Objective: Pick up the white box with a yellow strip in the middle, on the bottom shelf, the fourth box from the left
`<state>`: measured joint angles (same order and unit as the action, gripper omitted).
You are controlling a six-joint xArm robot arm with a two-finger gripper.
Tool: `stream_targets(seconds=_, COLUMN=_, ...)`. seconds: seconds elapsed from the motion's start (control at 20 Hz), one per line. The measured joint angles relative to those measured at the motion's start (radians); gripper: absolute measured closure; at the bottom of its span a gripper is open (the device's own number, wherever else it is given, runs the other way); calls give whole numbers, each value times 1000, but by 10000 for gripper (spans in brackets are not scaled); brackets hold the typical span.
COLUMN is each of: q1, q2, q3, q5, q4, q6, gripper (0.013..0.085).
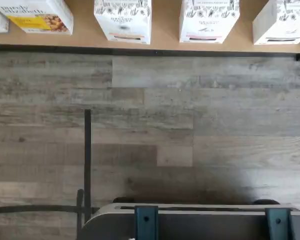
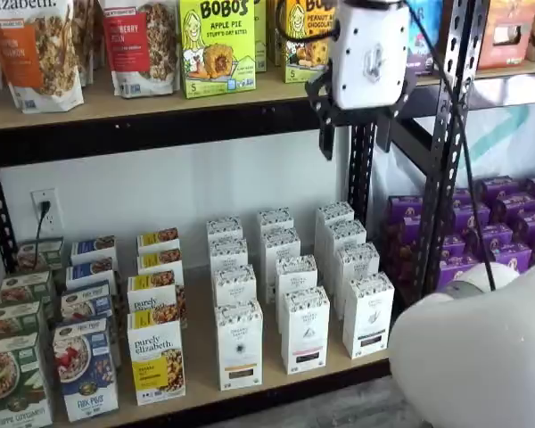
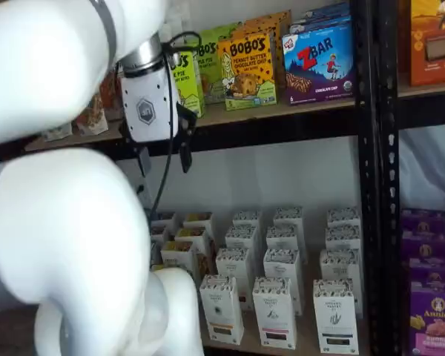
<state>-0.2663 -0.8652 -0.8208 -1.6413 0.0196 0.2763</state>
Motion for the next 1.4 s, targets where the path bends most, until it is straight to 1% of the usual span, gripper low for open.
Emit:
stream_targets(seconds=0.15, q1=-10, q2=16, q3=30, q5=47, q4=-4, q6=10, gripper=130)
stream_targets(seconds=0.5, q1=-32, q2=63, q3=107, q5=189, q4=-11, q6=32, gripper=130)
stream_targets(seconds=0.7, q1=-42, q2=91, q3=142, q5=263, q4=10, q6=37, gripper=130)
stream_targets(seconds=0.9, q1=-79, q2=121, q3=176, q5=345, q4=-17, q6=79, gripper=130)
stream_targets(seconds=1.1, q1=-102, q2=155, q3=201, q5=423, q4=-22, q6=103, gripper=130)
stream_targets(seconds=1.25, q1=-122, q2=181, q3=209, q5=461, q4=-38, q6=128, gripper=130)
stream_targets(seconds=1.4, q1=-142, q2=222, q3=226, q5=527, q4=-39, q6=150, gripper=130)
